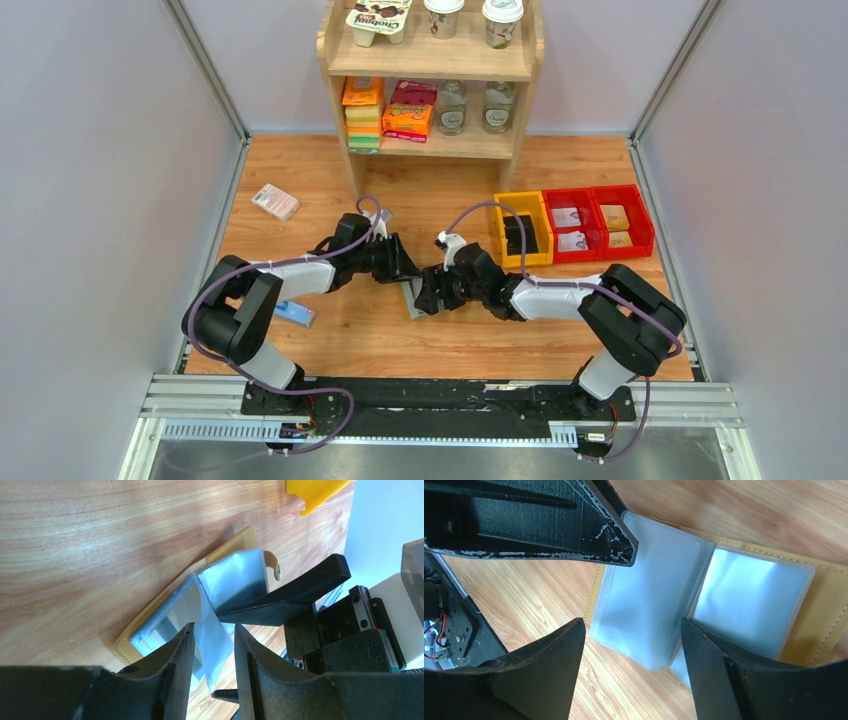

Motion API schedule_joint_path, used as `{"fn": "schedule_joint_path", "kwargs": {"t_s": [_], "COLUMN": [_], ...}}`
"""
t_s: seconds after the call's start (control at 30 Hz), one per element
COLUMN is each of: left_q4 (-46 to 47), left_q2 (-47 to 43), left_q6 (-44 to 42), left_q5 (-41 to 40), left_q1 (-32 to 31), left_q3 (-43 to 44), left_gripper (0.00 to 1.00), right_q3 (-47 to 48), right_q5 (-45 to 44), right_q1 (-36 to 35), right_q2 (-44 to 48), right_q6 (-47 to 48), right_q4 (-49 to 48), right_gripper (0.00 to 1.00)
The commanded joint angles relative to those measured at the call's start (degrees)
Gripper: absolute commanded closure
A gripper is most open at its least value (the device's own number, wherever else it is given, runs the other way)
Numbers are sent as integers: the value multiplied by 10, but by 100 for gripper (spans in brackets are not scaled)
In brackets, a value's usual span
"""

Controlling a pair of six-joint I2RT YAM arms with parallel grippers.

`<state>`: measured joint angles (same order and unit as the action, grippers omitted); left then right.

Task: Take the credit cards out of the card holder
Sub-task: Remove the credit card from the card holder.

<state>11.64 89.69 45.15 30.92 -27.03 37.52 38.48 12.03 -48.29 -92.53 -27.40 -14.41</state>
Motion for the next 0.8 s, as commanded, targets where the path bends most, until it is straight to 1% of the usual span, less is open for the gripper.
{"fn": "schedule_joint_path", "kwargs": {"t_s": [0.0, 0.03, 0.07, 0.1, 0.27, 0.37, 0.5, 0.63, 0.77], "left_q4": [42, 45, 49, 50, 51, 59, 57, 44, 42], "left_q2": [10, 14, 18, 23, 48, 61, 71, 102, 143], "left_q6": [32, 35, 42, 43, 51, 66, 72, 75, 82], "left_q5": [33, 38, 39, 41, 43, 52, 47, 49, 50], "left_q1": [-4, -6, -10, -13, -39, -47, -57, -69, -81], "left_q3": [12, 13, 19, 21, 48, 63, 88, 127, 154], "left_gripper": [57, 58, 57, 58, 58, 58, 58, 57, 57], "right_q3": [-11, -14, -17, -19, -35, -48, -69, -76, -79], "right_q5": [-49, -57, -64, -76, -120, -165, -191, -193, -169], "right_q1": [2, 2, 2, 2, 2, 2, 0, -2, -7], "right_q2": [45, 52, 63, 73, 125, 163, 216, 255, 267], "right_q6": [9, 9, 10, 11, 15, 16, 24, 29, 32], "right_q4": [8, 10, 11, 13, 24, 35, 54, 83, 92], "right_gripper": [23, 15, 9, 6, 0, 0, 1, 9, 15]}}
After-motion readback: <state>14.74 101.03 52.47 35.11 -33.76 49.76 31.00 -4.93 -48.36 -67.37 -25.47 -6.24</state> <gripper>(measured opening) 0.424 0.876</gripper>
